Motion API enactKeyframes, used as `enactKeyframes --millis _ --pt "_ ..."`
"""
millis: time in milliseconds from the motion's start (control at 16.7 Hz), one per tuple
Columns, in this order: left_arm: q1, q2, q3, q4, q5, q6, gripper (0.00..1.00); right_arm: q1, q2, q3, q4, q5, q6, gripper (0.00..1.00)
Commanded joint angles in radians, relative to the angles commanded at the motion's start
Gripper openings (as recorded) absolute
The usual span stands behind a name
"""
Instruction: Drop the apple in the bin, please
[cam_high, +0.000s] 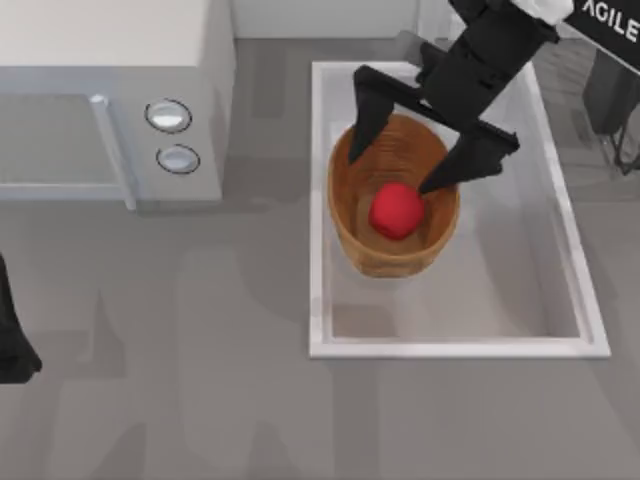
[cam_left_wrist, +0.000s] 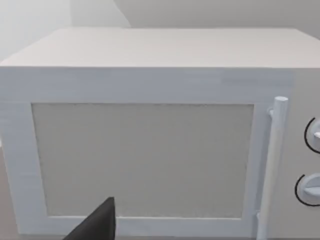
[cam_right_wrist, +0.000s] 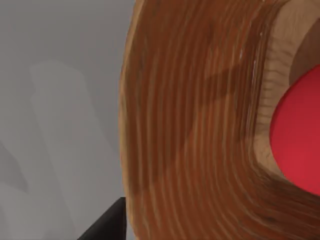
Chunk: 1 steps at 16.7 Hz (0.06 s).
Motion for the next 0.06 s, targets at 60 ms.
enactKeyframes --millis 60 --pt "0.000 0.000 0.000 0.000 0.000 0.000 1.00 0.000 0.000 0.000 0.000 0.000 0.000 1.00"
